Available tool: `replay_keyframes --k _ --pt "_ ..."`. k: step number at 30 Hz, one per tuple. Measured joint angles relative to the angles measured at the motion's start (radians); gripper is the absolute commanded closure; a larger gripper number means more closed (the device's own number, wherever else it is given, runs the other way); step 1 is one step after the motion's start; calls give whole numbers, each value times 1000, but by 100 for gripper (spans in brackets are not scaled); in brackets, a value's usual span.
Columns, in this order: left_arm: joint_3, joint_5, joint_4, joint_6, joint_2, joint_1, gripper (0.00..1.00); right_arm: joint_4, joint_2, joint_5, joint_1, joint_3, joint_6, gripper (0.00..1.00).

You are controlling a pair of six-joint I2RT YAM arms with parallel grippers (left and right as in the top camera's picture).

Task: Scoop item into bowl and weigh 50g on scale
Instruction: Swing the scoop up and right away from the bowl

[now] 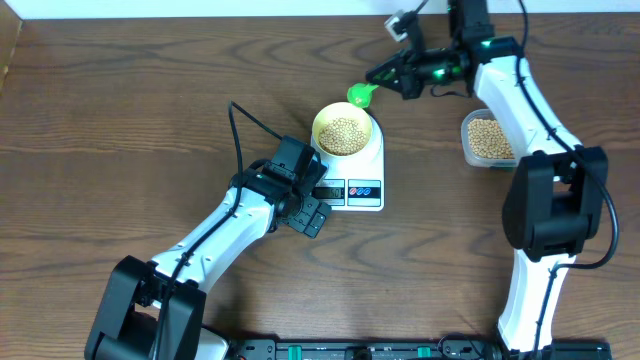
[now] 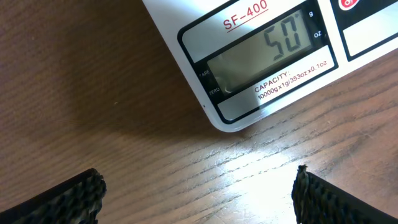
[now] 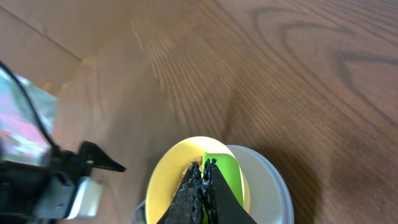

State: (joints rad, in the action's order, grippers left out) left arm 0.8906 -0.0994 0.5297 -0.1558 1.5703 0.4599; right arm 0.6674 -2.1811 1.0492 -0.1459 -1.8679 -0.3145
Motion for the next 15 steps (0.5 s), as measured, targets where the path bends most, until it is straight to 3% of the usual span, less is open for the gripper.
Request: replay_keyframes --k 15 --pt "0 0 0 0 0 0 2 0 0 172 164 0 135 99"
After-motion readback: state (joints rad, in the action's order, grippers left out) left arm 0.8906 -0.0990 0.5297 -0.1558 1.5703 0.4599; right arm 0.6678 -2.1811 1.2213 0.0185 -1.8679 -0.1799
